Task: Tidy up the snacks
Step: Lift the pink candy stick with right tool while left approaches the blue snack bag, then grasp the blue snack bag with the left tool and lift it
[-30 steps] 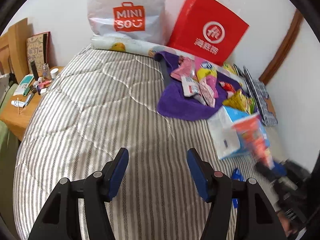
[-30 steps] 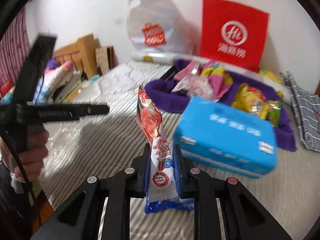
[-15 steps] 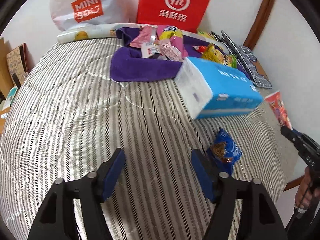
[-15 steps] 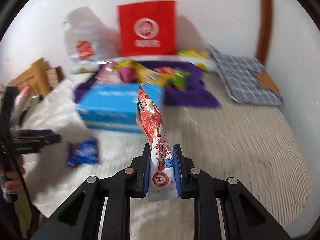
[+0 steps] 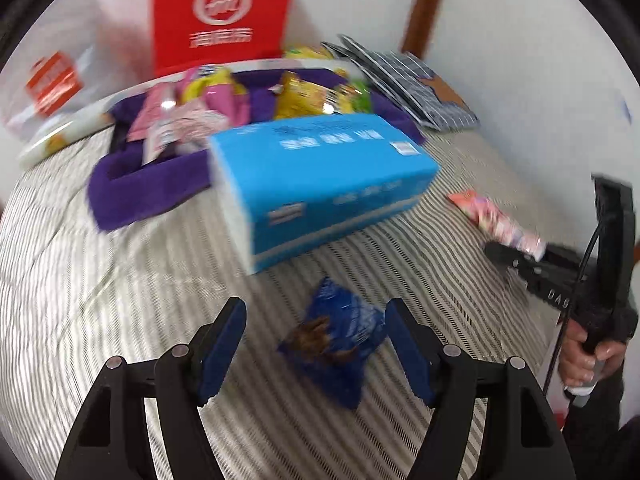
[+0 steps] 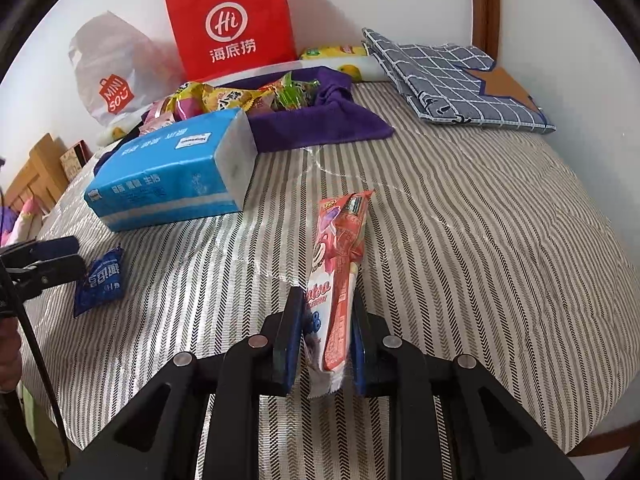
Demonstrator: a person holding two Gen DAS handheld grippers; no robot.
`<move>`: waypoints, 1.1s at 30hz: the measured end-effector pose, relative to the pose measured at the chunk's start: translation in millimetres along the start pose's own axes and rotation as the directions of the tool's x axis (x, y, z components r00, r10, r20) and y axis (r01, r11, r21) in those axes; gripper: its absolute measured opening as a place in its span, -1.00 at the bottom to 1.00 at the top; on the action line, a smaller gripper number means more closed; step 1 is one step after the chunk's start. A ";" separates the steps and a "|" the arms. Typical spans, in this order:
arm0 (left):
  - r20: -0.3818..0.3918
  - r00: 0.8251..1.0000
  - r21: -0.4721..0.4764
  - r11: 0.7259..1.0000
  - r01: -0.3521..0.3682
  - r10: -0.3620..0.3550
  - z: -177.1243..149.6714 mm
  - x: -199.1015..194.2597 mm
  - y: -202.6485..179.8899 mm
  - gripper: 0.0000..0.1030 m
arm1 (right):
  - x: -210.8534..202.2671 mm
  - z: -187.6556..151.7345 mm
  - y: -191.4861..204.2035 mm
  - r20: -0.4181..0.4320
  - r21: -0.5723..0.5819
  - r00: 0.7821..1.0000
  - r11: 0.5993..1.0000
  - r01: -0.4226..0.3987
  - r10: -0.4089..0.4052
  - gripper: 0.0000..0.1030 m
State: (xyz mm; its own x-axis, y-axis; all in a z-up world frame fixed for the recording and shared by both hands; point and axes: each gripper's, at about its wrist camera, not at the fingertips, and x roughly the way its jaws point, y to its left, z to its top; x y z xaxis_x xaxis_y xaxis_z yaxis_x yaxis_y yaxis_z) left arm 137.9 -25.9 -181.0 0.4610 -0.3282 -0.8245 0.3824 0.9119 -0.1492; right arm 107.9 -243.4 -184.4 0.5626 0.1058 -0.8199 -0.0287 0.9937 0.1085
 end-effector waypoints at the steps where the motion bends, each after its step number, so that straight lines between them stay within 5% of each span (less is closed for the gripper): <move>1: -0.014 1.000 0.015 1.000 0.000 0.000 0.8 5.0 -2.9 0.36 | -0.2 0.1 -1.6 0.000 0.005 1.000 1.000 -0.002 0.002 -0.58; 3: -0.043 0.999 0.028 1.000 0.014 -0.012 -0.7 13.6 -6.0 0.36 | -0.9 0.6 -3.8 -0.002 0.007 1.000 1.000 -0.011 0.011 -0.56; 7: -0.019 1.000 0.070 0.998 0.001 0.000 -8.8 12.0 -13.5 0.36 | -7.1 0.2 -9.3 0.019 0.006 1.000 1.000 -0.005 0.005 0.05; 10: 0.002 0.999 0.099 0.994 -0.041 0.041 -15.5 11.8 -22.2 0.32 | -12.1 1.4 -13.5 0.045 0.023 0.999 1.000 -0.007 0.006 0.11; 13: 0.030 0.993 0.149 0.982 -0.119 0.116 -18.4 14.3 -30.9 0.13 | -14.9 3.8 -14.6 0.059 0.035 0.998 0.999 -0.011 0.009 0.15; 17: 0.035 0.991 0.127 0.983 -0.135 0.131 -16.1 11.7 -28.6 -0.18 | -14.2 4.4 -13.7 0.056 0.037 0.998 0.999 -0.012 0.010 0.16; 29: 0.070 0.964 0.034 0.966 -0.258 0.255 -20.3 5.6 -3.3 0.02 | -15.9 19.0 -11.0 0.082 -0.002 0.996 1.000 0.031 -0.031 0.25; 33: 0.068 0.966 -0.004 0.968 -0.250 0.250 -16.8 5.2 9.2 -0.01 | -8.1 27.3 -12.0 0.068 -0.018 0.998 1.000 0.011 -0.010 0.24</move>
State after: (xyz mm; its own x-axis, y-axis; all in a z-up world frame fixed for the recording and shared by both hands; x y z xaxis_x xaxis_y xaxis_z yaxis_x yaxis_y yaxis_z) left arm 130.3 -15.1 -195.8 0.5949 -0.1061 -0.7968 0.2517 0.9660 0.0593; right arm 126.3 -257.2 -163.7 0.6177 0.0932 -0.7809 -0.0372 0.9953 0.0894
